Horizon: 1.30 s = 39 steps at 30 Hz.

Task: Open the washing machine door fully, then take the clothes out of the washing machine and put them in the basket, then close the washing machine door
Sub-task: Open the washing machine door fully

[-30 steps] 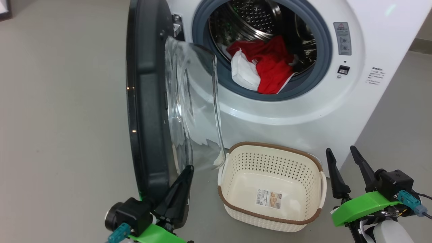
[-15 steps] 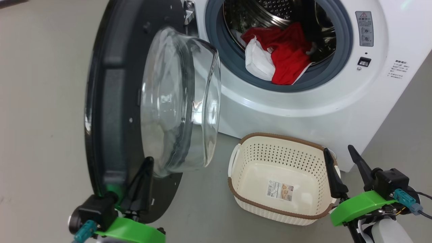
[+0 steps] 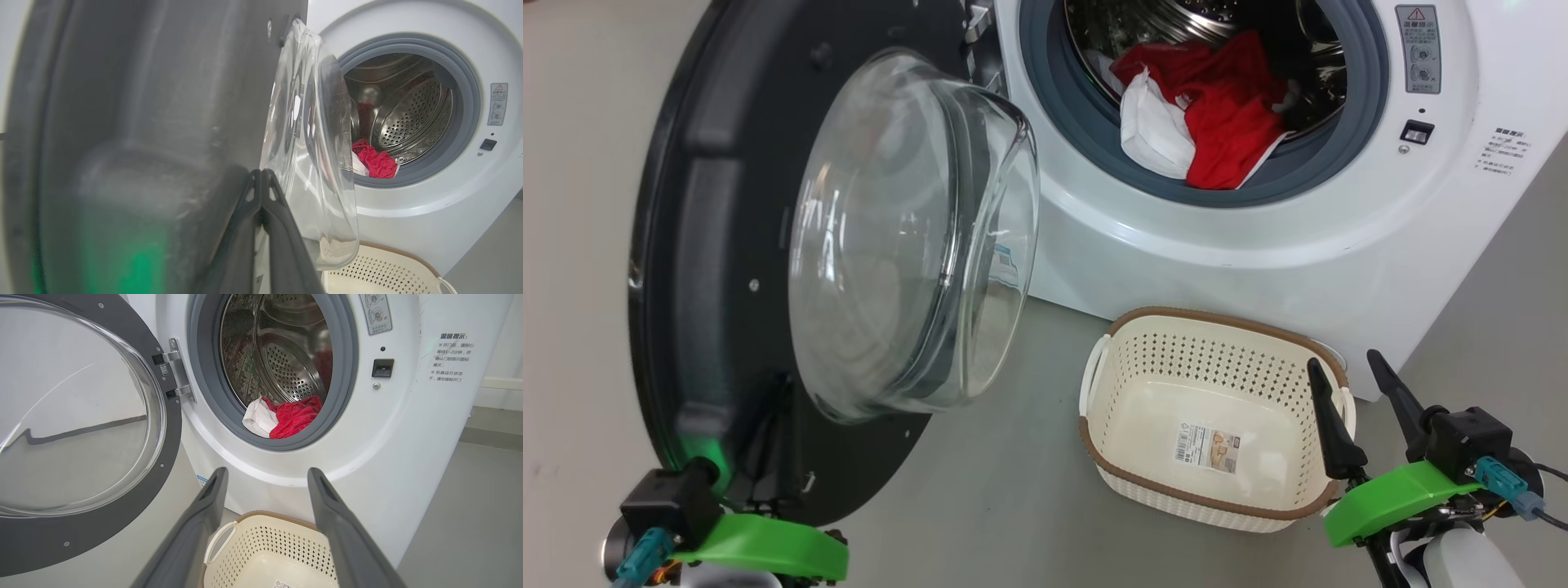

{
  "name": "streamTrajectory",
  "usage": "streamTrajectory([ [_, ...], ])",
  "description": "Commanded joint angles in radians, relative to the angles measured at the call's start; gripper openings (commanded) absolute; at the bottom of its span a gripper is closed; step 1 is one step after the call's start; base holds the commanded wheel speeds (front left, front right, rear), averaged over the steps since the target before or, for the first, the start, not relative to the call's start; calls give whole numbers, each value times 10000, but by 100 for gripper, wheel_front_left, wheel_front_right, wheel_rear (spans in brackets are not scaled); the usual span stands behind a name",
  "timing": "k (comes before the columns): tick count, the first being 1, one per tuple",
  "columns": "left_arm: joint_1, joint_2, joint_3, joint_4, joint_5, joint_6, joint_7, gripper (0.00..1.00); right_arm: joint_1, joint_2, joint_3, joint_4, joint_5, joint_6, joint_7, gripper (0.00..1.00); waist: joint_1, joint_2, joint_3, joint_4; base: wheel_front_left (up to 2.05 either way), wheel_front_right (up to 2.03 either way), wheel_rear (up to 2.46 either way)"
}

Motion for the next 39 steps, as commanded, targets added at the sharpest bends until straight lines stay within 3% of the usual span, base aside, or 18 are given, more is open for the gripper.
streamTrajectory([
  [1,-202,437,617,-24,-51,200,-77,0,-358,5,138,-248,-184,63,-63,100,0,0,22,0,0,0,0],
  [16,-1007,702,1957,1256,-342,88,-137,0,-357,5,151,-227,-414,63,-63,100,0,0,245,-57,0,0,0],
  [25,-1488,641,2849,1795,-12,-271,-139,0,-452,5,115,-203,-613,63,-63,100,0,0,471,-206,0,0,0],
  [39,-2346,213,5063,2878,842,-954,-140,0,-663,5,88,-139,-886,63,-63,100,0,0,843,-520,0,0,0],
])
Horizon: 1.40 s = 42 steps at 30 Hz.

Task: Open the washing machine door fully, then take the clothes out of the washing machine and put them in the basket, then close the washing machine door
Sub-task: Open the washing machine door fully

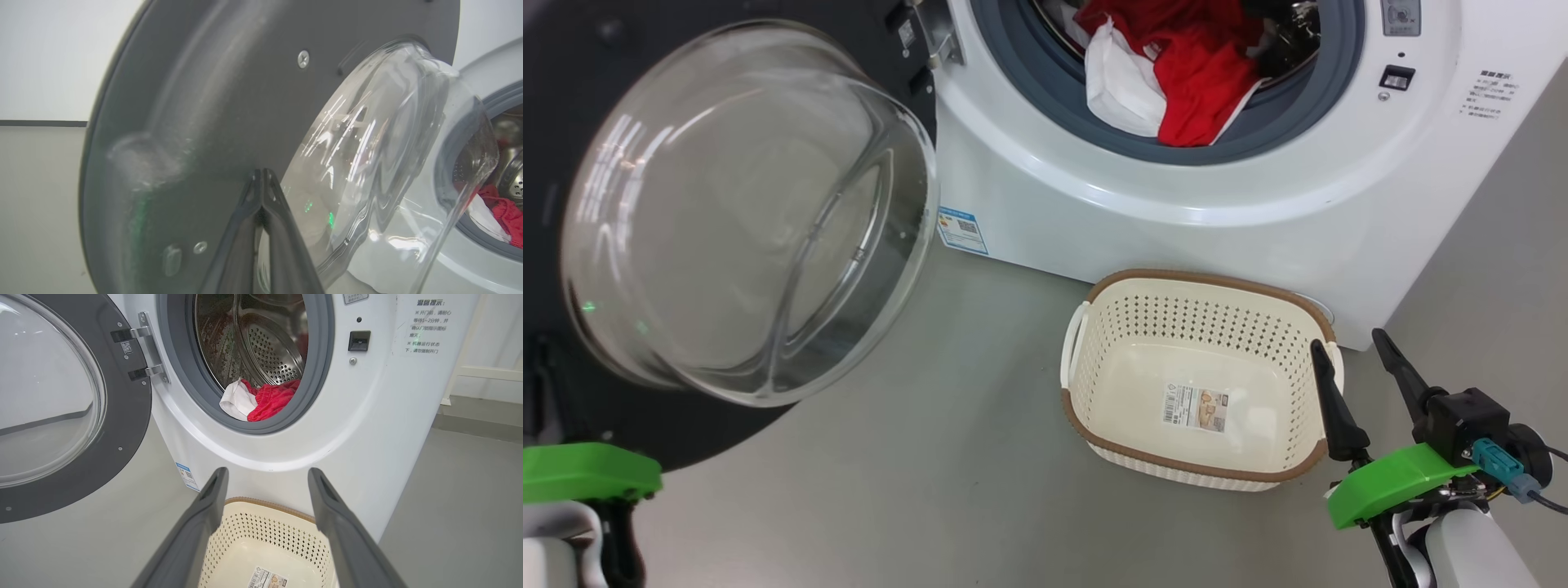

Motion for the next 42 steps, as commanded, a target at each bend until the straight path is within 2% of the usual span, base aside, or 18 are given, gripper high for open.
streamTrajectory([
  [1,-325,525,566,-147,158,5,-91,0,-314,20,281,-189,-119,63,-63,100,0,0,34,-40,0,0,0],
  [8,-495,257,1406,-74,675,-237,-91,0,-382,20,300,-118,-124,63,-63,100,0,0,34,-137,0,0,0],
  [15,-401,-199,1726,-623,1238,-451,-91,0,-436,20,166,-63,0,63,-63,100,0,0,-113,-214,0,0,0],
  [17,-314,-312,1751,-977,1442,-485,-91,37,-446,20,134,-75,35,63,-63,100,0,0,-209,-271,0,0,0],
  [19,-248,-474,1808,-1379,1509,-492,-91,100,-433,20,113,-106,100,63,-63,100,0,0,-316,-351,0,0,0],
  [23,-63,-735,1583,-2410,1731,-543,-91,100,-358,20,74,-165,268,63,-63,100,0,0,-553,-580,0,0,0],
  [29,272,-896,733,-3589,1554,-951,-91,100,-273,20,22,-432,517,63,-63,100,0,0,-782,-1168,0,0,0],
  [38,709,-901,-898,-4237,989,-1191,-91,100,-221,20,-154,-1170,680,63,-63,100,0,0,-1000,-2301,0,0,0],
  [42,1031,-635,-1873,-4200,396,-1206,-91,100,-102,20,-202,-1648,697,63,-63,100,0,0,-1138,-2972,0,0,0],
])
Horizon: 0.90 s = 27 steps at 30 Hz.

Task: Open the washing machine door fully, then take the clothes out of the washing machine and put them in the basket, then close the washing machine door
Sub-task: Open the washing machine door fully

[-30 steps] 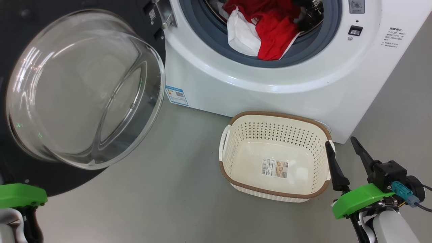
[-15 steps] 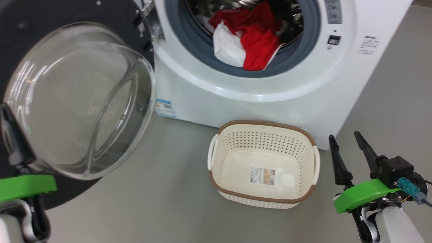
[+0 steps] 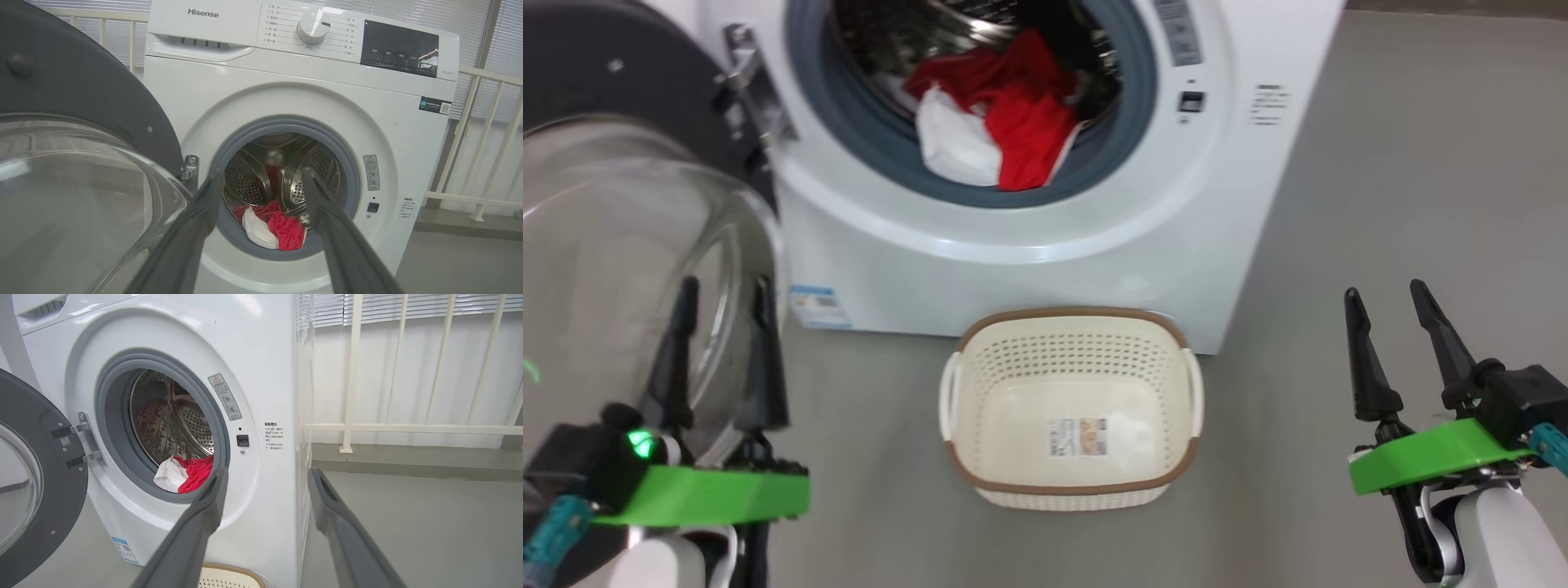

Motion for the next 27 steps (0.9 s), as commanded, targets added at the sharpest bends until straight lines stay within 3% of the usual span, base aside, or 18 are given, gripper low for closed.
streamTrajectory([
  [1,75,424,101,-208,-185,-51,-47,100,8,13,182,-403,-13,63,-63,100,0,0,-250,-821,0,0,0],
  [8,763,826,-607,-69,-638,-53,-47,100,410,13,259,-1044,163,63,-63,100,0,0,-555,-1975,0,0,0],
  [15,1423,923,-703,294,-569,-54,-47,100,897,13,228,-1244,145,63,-63,100,0,0,-879,-2878,0,0,0],
  [27,2562,955,-732,787,-39,-55,-47,100,1947,13,165,-1486,-193,63,-63,100,0,0,-1403,-3466,0,0,0],
])
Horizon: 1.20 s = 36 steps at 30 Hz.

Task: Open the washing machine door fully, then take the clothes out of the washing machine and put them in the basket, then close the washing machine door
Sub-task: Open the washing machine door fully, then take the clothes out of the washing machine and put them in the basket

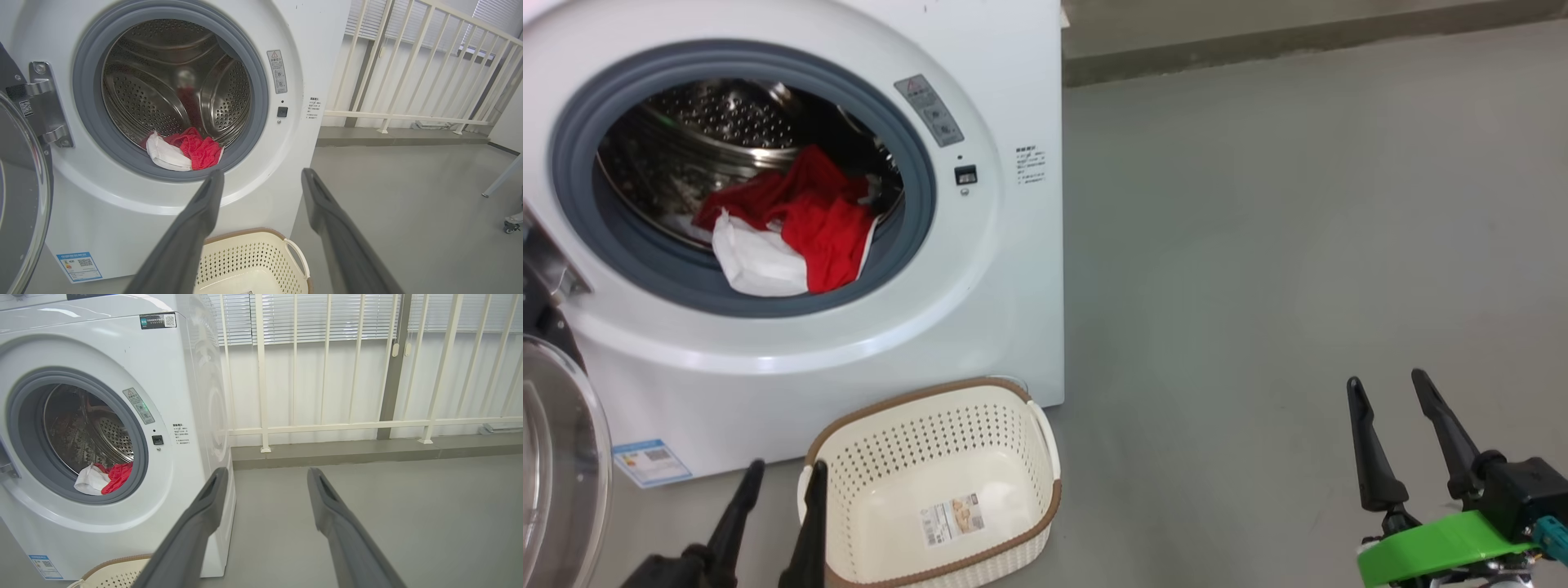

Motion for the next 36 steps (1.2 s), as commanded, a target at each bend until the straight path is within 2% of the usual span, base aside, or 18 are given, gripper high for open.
streamTrajectory([
  [1,-83,254,291,-178,71,-53,-51,100,-124,-51,141,-306,-143,63,-63,100,0,0,-169,-117,0,0,0],
  [10,92,379,133,-368,-230,-53,-51,100,67,-51,51,-392,-57,63,-63,100,0,0,-251,21,0,0,0],
  [25,107,532,188,-187,91,-53,-51,100,60,-51,-24,-481,-143,63,-63,100,0,0,-194,79,5,-5,0],
  [36,-23,461,334,-94,79,-53,-51,100,51,-51,-9,-438,-128,63,-63,100,0,0,-151,103,116,-116,0],
])
